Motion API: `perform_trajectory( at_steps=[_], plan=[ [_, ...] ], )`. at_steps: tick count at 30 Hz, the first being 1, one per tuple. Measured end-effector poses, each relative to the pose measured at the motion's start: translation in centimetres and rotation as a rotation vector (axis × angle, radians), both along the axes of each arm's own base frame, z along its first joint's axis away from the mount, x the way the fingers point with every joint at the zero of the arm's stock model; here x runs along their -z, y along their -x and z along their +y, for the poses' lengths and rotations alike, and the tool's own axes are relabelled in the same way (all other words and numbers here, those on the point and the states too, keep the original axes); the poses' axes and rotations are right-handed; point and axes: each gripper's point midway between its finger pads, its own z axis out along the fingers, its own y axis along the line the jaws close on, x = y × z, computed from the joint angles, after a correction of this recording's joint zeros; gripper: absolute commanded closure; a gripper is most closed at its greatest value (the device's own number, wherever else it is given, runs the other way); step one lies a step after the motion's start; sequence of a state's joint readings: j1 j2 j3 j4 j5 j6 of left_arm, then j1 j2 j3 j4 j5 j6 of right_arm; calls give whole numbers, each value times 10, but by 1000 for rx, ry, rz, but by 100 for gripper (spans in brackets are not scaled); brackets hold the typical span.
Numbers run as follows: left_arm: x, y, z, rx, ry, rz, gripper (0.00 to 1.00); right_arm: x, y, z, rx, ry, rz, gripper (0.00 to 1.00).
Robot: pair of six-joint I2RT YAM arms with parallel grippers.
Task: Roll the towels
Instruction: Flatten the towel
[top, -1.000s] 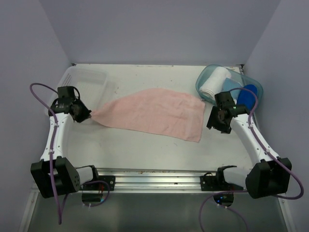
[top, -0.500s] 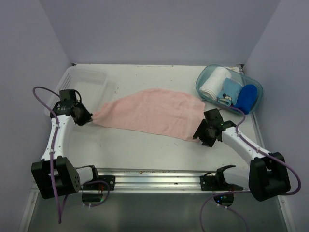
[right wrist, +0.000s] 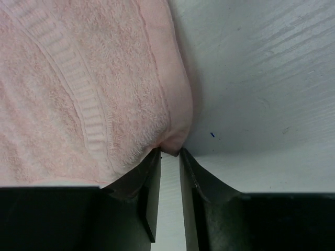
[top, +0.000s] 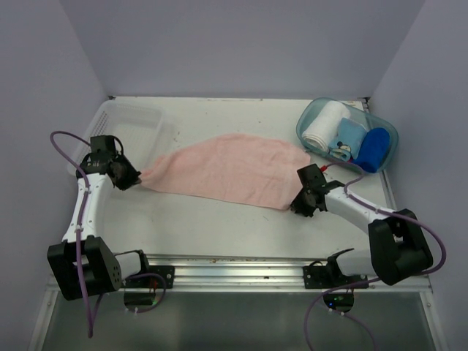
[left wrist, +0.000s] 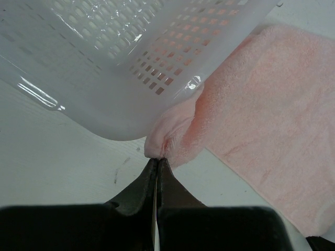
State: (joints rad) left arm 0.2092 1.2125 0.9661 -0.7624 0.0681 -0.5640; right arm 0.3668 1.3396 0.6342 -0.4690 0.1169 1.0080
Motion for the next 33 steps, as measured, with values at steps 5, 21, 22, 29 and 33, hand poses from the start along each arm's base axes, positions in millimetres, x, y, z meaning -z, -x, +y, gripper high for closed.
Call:
perform_trajectory(
  at_steps=[5,21,22,29,33],
  plan=[
    [0,-1,0,1,2,-3,100,2,-3,-3,30,17,-6,99],
    [-1,-2,0,2,1,-8,100,-31,22,-39,94,119,-89,55],
    [-1,-2,0,2,1,-8,100,-29,23,-41,92,130,-79,52],
    [-1,-2,-1,4,3,-8,100,-13,27,-43,71,174,9,47],
    [-1,-2,-1,4,3,-8,100,-12,22,-42,83,159,3,48]
  ],
)
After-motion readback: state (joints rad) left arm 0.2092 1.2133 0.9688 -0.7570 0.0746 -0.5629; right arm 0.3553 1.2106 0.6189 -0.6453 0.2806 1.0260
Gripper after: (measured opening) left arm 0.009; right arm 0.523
